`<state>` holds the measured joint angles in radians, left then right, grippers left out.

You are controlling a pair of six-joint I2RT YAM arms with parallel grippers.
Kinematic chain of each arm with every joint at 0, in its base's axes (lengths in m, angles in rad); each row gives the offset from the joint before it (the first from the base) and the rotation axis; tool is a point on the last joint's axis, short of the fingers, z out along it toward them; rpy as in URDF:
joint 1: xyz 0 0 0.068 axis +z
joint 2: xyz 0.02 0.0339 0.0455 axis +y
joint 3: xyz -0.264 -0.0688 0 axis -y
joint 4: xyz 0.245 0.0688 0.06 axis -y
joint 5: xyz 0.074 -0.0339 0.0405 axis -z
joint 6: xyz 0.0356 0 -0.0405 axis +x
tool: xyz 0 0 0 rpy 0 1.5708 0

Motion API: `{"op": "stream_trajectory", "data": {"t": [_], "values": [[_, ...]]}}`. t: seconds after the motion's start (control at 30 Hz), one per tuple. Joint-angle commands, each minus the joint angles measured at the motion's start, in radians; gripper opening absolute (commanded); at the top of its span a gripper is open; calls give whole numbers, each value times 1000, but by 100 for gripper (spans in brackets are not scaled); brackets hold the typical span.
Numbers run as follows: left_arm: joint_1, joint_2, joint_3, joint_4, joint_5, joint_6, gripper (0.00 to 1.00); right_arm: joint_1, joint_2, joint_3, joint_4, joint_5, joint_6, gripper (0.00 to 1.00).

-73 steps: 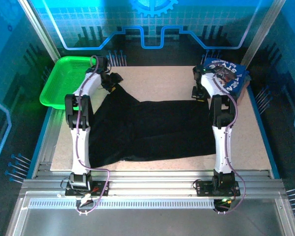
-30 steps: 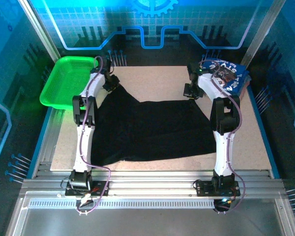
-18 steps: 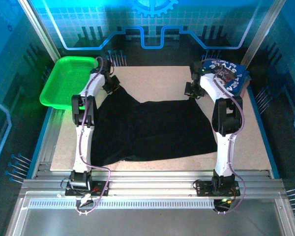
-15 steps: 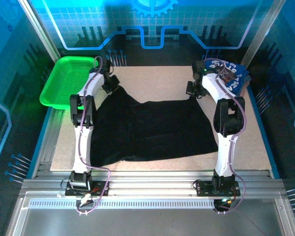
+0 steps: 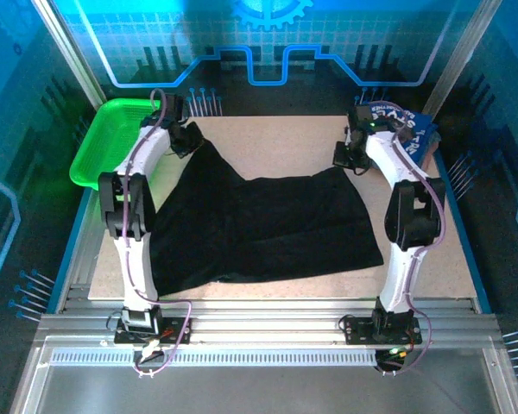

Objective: Fold and stack the t-shirts

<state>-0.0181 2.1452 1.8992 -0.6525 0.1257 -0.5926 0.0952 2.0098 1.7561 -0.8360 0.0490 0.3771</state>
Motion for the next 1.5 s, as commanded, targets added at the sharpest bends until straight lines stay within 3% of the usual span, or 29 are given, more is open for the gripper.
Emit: {"op": "stream_trajectory", "data": {"t": [0.0, 0.43, 0.83, 1.13, 1.47], "values": [[-3, -107, -91, 6, 19, 9, 0, -33, -90, -54, -3, -31, -40, 0], [10, -504, -481, 9, -100, -33, 0, -75, -248, -252, 5, -48, -93, 0], [12, -807, -739, -55, -94, -130, 0, -95, -304, -306, -7, -54, -117, 0], [12, -987, -863, -155, -116, -183, 0, -98, -357, -376, -15, -66, -132, 0], [12, -1078, -945, -211, -111, -223, 0, -100, -417, -482, -6, -71, -137, 0]]}}
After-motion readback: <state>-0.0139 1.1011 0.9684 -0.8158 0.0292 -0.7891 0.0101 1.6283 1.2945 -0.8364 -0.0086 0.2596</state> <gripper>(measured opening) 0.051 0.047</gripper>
